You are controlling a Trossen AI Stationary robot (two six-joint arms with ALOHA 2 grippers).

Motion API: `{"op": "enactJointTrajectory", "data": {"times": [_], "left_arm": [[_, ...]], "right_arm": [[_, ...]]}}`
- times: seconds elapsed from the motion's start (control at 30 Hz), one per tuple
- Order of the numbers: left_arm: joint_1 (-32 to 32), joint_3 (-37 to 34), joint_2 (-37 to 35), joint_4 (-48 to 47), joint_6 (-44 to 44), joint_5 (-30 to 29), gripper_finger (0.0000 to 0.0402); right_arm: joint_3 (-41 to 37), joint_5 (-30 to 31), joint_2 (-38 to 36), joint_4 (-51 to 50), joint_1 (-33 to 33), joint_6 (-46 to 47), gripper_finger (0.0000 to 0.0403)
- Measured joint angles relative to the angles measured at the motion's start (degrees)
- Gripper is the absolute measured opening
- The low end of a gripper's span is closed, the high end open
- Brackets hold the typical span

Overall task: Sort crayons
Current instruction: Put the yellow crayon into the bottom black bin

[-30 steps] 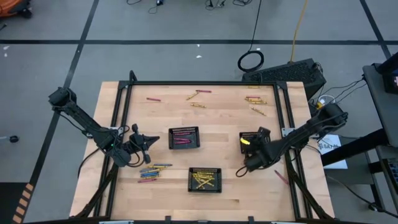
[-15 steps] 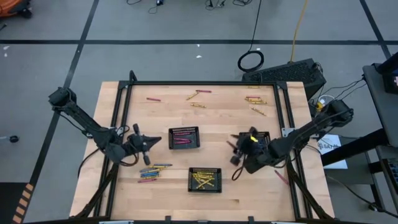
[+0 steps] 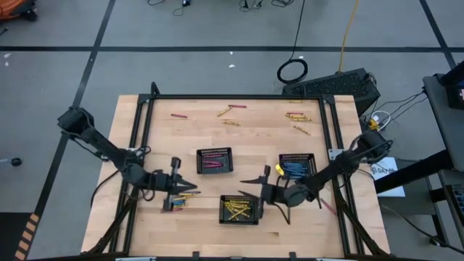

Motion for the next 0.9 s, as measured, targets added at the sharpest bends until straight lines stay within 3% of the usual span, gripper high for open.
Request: {"op": "enactJointTrajectory", "data": {"times": [0.13, 0.23, 0.33, 0.5, 0.7, 0.9], "left_arm": [[0.0, 5.95, 5.72, -6.68, -1.68, -0.55, 0.0], [0.0, 12.92, 8.42, -18.71, -1.98, -1.91, 0.0], [0.0, 21.57, 8.81, -42.62, -8.71, -2.12, 0.0], [0.02, 32.21, 8.7, -80.1, -31.77, 1.2, 0.0], [-1.78, 31.72, 8.76, -99.3, -49.12, 17.91, 0.0], [-7.01, 26.54, 8.65, -106.31, -58.99, 23.43, 0.0011]], "right_arm": [[-0.02, 0.01, -2.62, -0.12, 0.81, -1.2, 0.0142], [-0.02, -0.02, -3.11, -0.37, 0.86, -0.91, 0.0142], [-0.02, -0.06, -3.03, -0.91, 0.86, -0.65, 0.0142], [-0.04, -0.17, -2.5, -3.01, 0.84, 0.78, 0.0141], [-0.04, -0.21, -2.57, -3.72, 0.81, 1.25, 0.0141], [-0.04, -0.24, -2.59, -3.87, 0.81, 1.51, 0.0141]]}}
